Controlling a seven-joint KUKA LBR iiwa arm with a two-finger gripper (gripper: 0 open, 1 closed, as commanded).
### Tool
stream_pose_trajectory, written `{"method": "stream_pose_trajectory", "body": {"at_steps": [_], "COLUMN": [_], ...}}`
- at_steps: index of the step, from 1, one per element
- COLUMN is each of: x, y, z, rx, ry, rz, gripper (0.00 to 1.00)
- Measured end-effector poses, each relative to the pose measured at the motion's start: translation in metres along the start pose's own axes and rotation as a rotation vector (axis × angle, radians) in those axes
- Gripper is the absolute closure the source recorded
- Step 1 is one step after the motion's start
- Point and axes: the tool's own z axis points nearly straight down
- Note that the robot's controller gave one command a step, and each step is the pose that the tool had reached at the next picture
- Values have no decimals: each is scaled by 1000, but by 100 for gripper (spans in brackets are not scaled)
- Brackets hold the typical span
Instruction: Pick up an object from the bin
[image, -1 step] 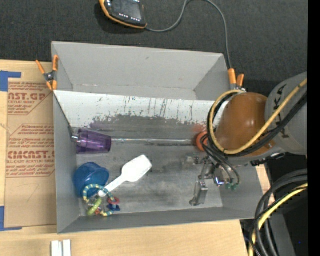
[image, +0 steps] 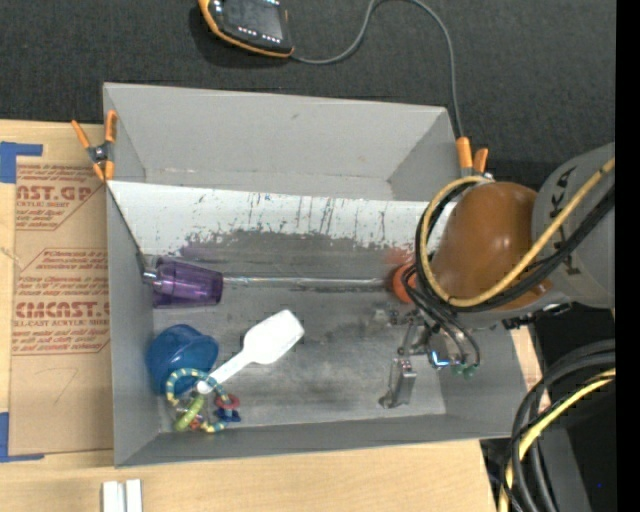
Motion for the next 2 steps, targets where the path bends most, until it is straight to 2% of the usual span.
{"method": "stream_pose_trajectory", "body": {"at_steps": [1,2], "x": [-27,-66], "y": [121,35], "z": [47,33], "rx": [-2,0], "ry": [2,0], "rz": [-22,0], "gripper": [0,0]}}
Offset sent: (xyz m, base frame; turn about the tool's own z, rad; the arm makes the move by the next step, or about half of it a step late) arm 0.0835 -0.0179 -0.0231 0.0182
